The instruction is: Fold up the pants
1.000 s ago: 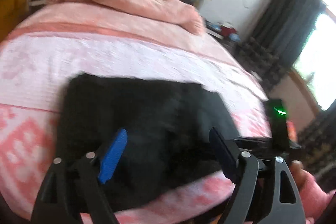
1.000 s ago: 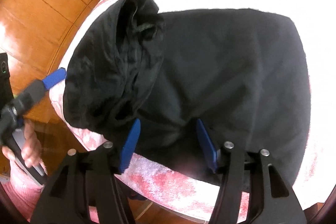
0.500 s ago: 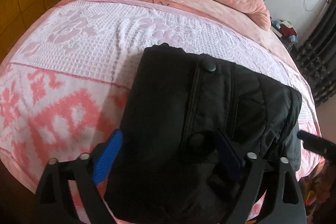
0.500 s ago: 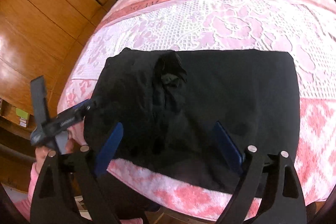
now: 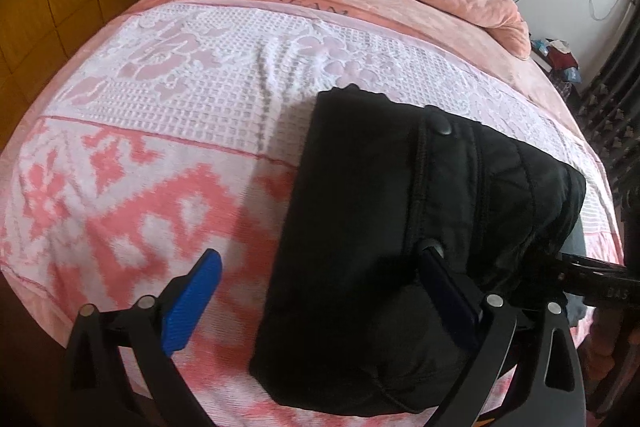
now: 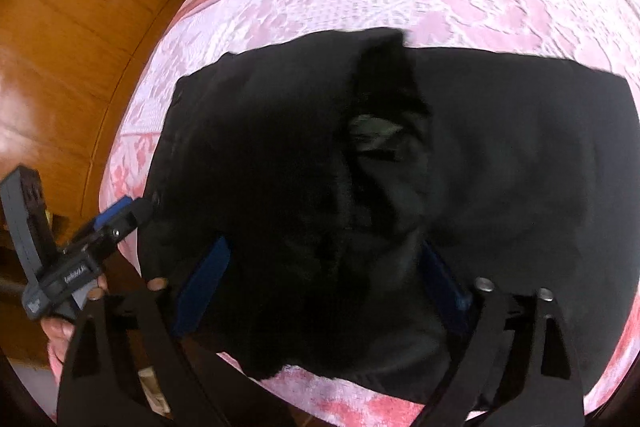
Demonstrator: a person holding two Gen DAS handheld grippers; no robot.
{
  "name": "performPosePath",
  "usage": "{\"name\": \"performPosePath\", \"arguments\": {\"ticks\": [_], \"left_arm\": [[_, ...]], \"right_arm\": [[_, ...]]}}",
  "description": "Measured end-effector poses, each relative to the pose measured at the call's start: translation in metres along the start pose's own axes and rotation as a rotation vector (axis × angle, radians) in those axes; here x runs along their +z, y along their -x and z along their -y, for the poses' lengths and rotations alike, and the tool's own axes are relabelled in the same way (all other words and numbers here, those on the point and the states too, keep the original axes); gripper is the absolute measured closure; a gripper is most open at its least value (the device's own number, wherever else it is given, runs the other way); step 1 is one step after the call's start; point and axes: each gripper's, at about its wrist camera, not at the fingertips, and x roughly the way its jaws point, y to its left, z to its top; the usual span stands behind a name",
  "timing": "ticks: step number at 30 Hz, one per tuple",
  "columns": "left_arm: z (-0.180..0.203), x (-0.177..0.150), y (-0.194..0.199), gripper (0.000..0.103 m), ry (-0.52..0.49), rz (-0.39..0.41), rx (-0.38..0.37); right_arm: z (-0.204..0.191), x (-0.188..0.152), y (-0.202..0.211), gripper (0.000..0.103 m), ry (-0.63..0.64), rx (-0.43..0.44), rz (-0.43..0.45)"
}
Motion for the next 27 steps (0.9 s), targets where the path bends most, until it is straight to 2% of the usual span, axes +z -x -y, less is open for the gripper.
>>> {"name": "performPosePath", "arguments": {"ticks": [1,4,7,11,21,27], "left_arm": [[-0.001,0.0,0.0,0.004,-0.002,-0.003,0.004],[0.0,0.0,0.001,0.004,-0.004,-0.002,-0.002],[0.002,-0.001,0.003,0.004,-0.004,0.001,-0.01],[0.006,0.0,0.008,0.004,-0.005,0.012,-0.022],[0.027,0.002,0.031,0.004,-0.042,0.057,-0.059],[0.044,0.004,0.045,0.004,-0.083,0.092,-0.081]], "right_arm": [[-0.004,-0.001,0.0,0.05,0.012,0.025,-0.01],[-0.007,-0.001,0.002,0.066,0.023,0.027,-0.002],[-0.007,-0.002,0.009,0.077,0.025,0.042,0.015],[-0.008,-0.005,0.027,0.085,0.031,0.069,0.043],[-0.006,-0.007,0.082,0.088,0.049,0.139,0.116],[0.018,-0.012,0.117,0.088,0.026,0.154,0.152]]}}
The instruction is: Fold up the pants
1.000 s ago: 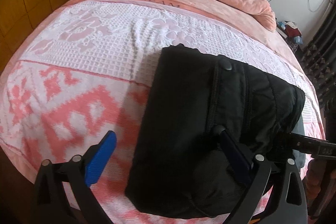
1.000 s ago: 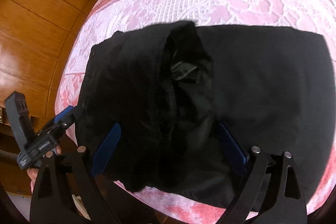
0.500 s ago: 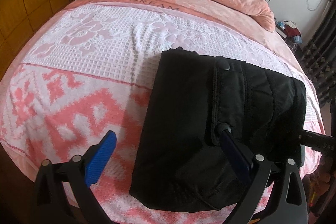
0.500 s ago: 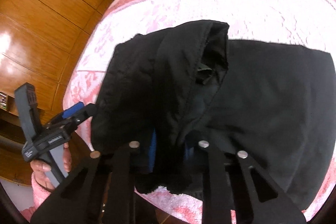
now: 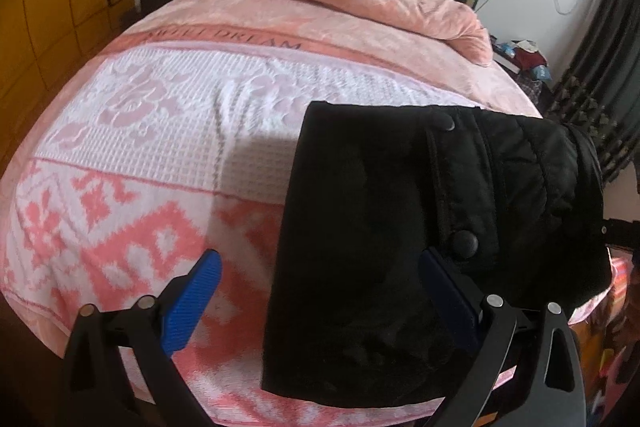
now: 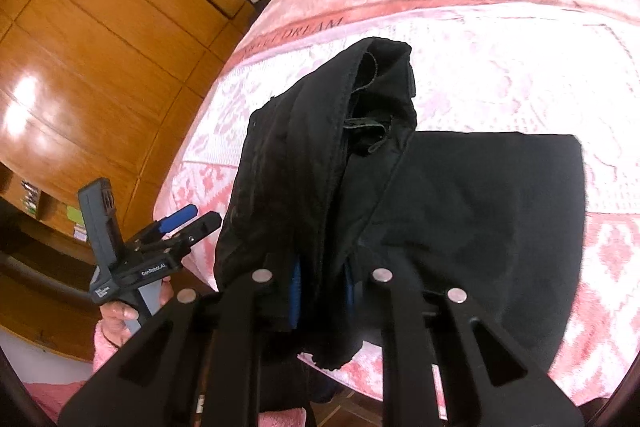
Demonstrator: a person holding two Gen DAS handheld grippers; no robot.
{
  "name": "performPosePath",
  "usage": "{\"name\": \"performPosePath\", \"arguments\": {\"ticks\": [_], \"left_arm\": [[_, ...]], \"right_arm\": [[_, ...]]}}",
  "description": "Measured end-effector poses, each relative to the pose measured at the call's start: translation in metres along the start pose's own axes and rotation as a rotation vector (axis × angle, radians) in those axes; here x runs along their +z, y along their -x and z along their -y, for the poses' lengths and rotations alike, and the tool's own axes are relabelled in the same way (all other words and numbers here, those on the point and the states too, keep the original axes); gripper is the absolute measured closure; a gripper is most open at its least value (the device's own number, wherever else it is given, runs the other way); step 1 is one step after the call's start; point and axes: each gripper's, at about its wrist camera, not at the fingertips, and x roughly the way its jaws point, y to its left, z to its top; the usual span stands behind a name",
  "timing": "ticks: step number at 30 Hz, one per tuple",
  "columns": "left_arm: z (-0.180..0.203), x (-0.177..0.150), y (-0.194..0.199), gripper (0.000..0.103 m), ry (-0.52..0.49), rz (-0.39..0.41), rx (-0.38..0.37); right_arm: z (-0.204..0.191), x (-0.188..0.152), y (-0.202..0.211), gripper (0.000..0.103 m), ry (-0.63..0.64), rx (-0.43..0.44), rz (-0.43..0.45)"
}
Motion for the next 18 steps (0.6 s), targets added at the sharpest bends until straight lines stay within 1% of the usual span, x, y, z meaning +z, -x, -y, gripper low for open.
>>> {"name": "performPosePath", "arguments": {"ticks": [2,7,10,14,18], "left_arm": [[0.007,0.002,0.003,0.004,-0.018,0.01,-0.01],[0.023,0.005,0.007,0.004,-0.06,0.024,-0.016],[0.031,0.006,0.008,0.004,-0.075,0.026,-0.023],[0.038,0.006,0.006,0.004,-0.089,0.022,-0.026],[0.044,0.005,0.002,0.004,-0.099,0.008,-0.029]], "right_arm": [[0.008,-0.002,0.01,0.088,-0.016,-0.005,0.012],[0.039,-0.005,0.03,0.088,-0.055,-0.063,0.034],[0.06,-0.006,0.038,0.087,-0.077,-0.106,0.031],[0.091,-0.014,0.035,0.087,-0.126,-0.151,0.012],[0.113,-0.023,0.014,0.085,-0.179,-0.151,-0.018]]}}
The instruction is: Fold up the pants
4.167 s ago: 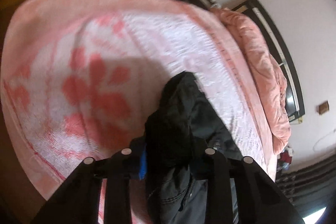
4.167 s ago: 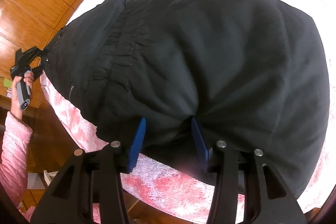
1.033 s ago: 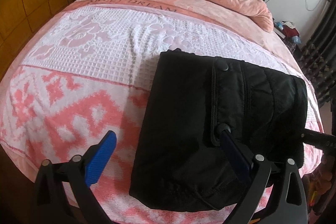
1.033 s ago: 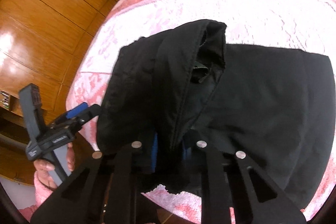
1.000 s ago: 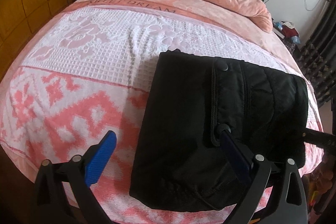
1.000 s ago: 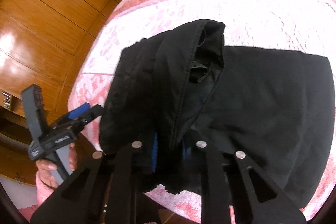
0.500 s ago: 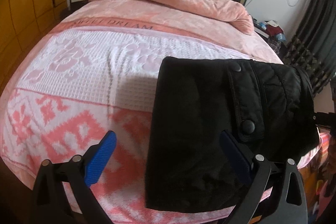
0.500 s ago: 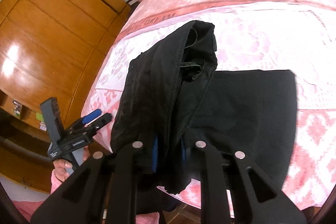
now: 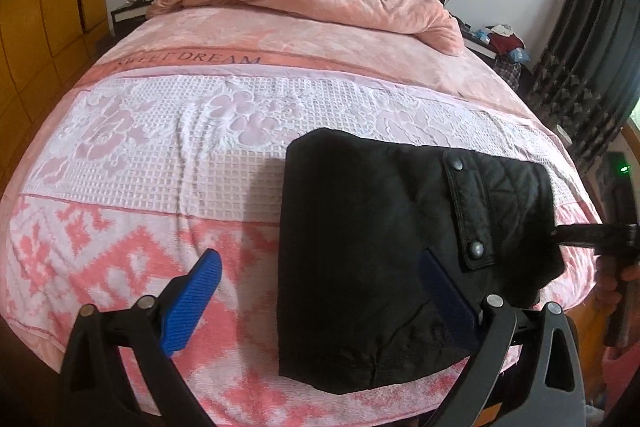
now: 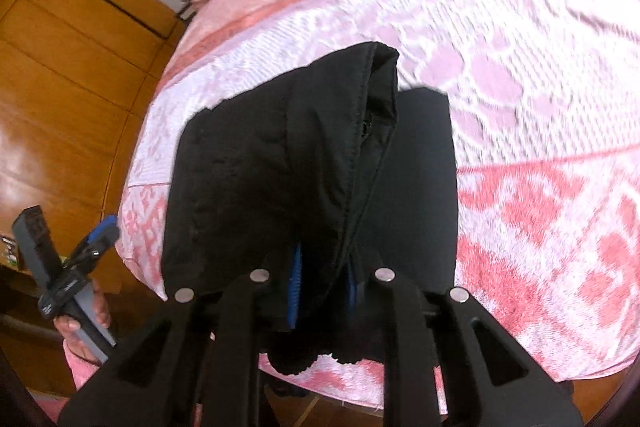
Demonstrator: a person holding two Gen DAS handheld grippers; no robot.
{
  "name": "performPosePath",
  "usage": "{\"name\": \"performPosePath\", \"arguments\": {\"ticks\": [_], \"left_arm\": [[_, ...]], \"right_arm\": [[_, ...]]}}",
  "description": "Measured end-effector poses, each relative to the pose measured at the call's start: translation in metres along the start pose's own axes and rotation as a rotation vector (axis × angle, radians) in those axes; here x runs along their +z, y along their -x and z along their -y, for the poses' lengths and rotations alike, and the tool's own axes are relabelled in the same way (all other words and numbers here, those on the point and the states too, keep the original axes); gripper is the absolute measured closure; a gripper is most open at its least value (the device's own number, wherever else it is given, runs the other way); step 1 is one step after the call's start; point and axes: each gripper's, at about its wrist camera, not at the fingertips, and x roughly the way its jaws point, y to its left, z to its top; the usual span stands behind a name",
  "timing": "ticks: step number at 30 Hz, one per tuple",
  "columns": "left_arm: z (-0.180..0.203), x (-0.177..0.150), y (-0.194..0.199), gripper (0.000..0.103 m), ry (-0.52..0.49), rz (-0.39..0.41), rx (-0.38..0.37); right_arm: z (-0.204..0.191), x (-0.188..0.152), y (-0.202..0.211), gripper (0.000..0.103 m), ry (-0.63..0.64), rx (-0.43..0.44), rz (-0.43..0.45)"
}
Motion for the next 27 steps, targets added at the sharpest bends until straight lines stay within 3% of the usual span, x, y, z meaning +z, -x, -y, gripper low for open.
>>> {"name": "performPosePath", "arguments": {"ticks": [6,11,13,14,19,20,21,22,25,27], "left_arm": [[0.003,-0.006,-0.01,0.004,0.002,-0.035,0.007],[0.001,-0.013,-0.016,0.004,0.014,-0.058,0.013],[0.001,-0.014,-0.018,0.004,0.03,-0.065,0.002],[0.001,-0.015,-0.019,0.004,0.037,-0.069,-0.004],[0.008,-0.017,-0.017,0.004,0.037,-0.07,-0.029],[0.009,-0.018,-0.017,0.004,0.032,-0.069,-0.029],[0.011,-0.018,-0.017,0.004,0.027,-0.069,-0.029],[0.012,-0.019,-0.017,0.004,0.024,-0.07,-0.028],[0.014,-0.019,-0.018,0.004,0.025,-0.078,-0.03],[0.016,-0.018,-0.018,0.004,0.029,-0.076,-0.032]], "right_arm": [[0.018,-0.003,-0.03,0.076,-0.033,-0.028,-0.034],[0.009,0.002,-0.015,0.065,0.028,-0.06,-0.014],[0.005,0.006,-0.002,0.049,0.045,-0.077,0.026],[0.006,0.012,0.001,0.047,0.048,-0.076,0.046],[0.007,0.038,0.003,0.045,0.022,-0.023,0.059],[0.009,0.043,-0.002,0.046,0.015,-0.022,0.052],[0.01,0.046,-0.005,0.054,0.008,-0.019,0.045],[0.014,0.05,-0.01,0.07,-0.009,-0.004,0.037],[0.024,0.063,-0.016,0.093,-0.076,0.057,0.027],[0.025,0.071,-0.013,0.095,-0.08,0.073,0.044]]}}
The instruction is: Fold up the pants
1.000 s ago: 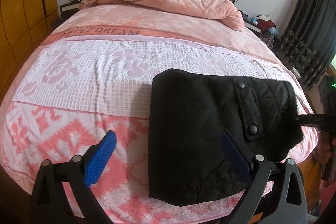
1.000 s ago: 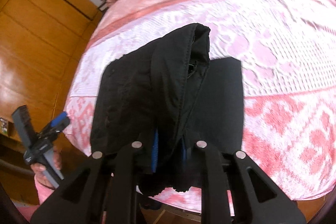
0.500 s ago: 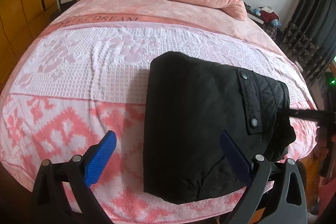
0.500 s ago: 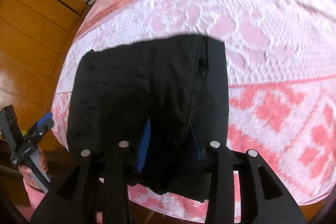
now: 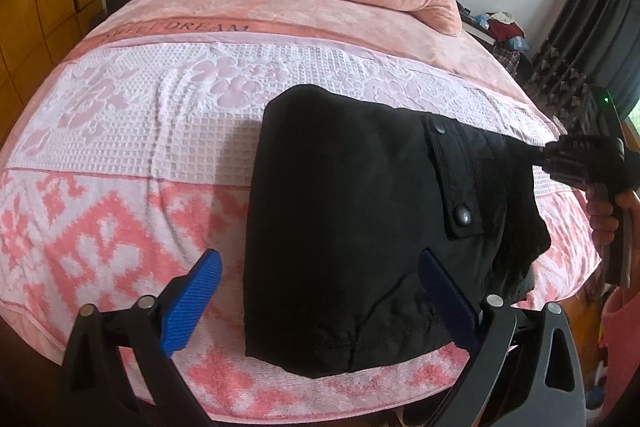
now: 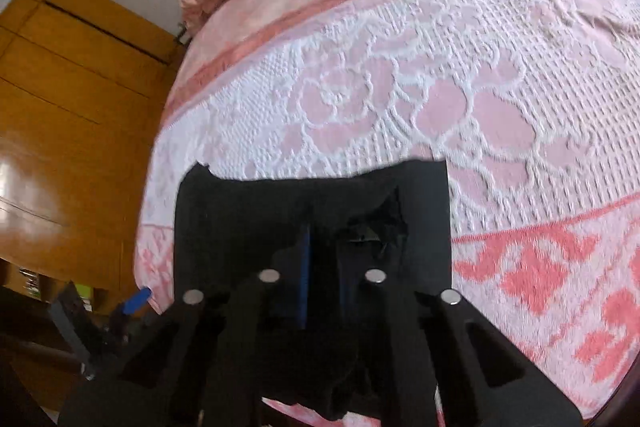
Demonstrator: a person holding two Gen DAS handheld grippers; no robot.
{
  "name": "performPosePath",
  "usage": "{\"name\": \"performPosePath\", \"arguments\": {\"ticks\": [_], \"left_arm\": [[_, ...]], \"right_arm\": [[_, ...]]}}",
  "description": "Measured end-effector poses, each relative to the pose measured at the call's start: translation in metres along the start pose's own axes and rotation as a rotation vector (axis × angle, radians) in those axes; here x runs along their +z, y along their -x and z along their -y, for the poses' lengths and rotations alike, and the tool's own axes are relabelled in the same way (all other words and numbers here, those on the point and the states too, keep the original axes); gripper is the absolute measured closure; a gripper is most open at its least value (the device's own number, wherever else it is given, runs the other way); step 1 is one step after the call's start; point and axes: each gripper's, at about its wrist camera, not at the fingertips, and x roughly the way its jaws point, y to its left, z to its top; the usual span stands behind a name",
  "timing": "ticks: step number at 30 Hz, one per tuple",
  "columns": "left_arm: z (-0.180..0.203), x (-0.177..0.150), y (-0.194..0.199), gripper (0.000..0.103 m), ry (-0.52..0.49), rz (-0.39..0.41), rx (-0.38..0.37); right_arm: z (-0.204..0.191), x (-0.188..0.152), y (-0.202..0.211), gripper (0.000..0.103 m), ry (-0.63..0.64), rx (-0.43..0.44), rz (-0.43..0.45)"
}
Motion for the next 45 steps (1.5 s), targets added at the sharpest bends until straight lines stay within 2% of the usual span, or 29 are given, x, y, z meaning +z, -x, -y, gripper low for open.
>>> {"name": "performPosePath", "arguments": {"ticks": [4,7,11,12,13,17,19,23,25,27,33,36,41,42,43,45], "left_arm": [[0.006,0.003,0.002,0.004,-0.006,0.012,-0.008],[0.012,0.005,0.004,0.004,-0.021,0.022,-0.012],[0.017,0.007,0.006,0.004,-0.032,0.029,-0.013],[0.018,0.007,0.007,0.004,-0.034,0.031,-0.014],[0.019,0.007,0.007,0.004,-0.036,0.033,-0.014],[0.022,0.009,0.007,0.004,-0.042,0.039,-0.011],[0.024,0.009,0.007,0.004,-0.044,0.04,-0.011],[0.028,0.008,0.007,0.004,-0.055,0.042,-0.013],[0.03,0.007,0.007,0.004,-0.067,0.04,-0.006],[0.03,0.005,0.006,0.004,-0.073,0.037,-0.003],[0.021,-0.007,-0.002,0.004,-0.042,0.002,0.026],[0.018,-0.012,-0.002,0.004,-0.026,-0.005,0.024],[0.014,-0.019,0.001,0.004,-0.017,-0.01,0.033],[0.014,-0.02,0.001,0.004,-0.016,-0.011,0.035],[0.013,-0.02,0.001,0.004,-0.013,-0.013,0.037],[0.012,-0.021,0.002,0.004,-0.01,-0.014,0.039]], "right_arm": [[0.002,0.015,-0.002,0.096,-0.021,-0.063,0.023],[0.017,0.019,-0.018,0.096,-0.049,-0.106,-0.019],[0.028,0.013,-0.034,0.091,-0.063,-0.119,-0.051],[0.027,0.012,-0.033,0.088,-0.057,-0.124,-0.045],[0.025,0.011,-0.03,0.079,-0.05,-0.126,-0.031],[0.012,-0.002,-0.005,0.064,0.013,-0.167,0.023],[0.006,-0.014,0.011,0.054,0.038,-0.159,0.044],[0.002,-0.042,0.034,0.053,0.051,-0.15,0.07],[0.005,-0.06,0.04,0.045,0.025,-0.131,0.073],[0.008,-0.074,0.045,0.042,0.003,-0.115,0.07],[0.019,-0.113,0.041,0.039,-0.064,-0.076,0.037],[0.02,-0.117,0.026,0.038,-0.074,-0.077,-0.001],[0.024,-0.11,0.009,0.037,-0.116,-0.027,-0.011],[0.024,-0.108,0.008,0.042,-0.117,-0.017,-0.01],[0.023,-0.106,0.006,0.06,-0.12,-0.019,-0.009],[0.021,-0.104,0.004,0.063,-0.117,-0.016,-0.017]]}}
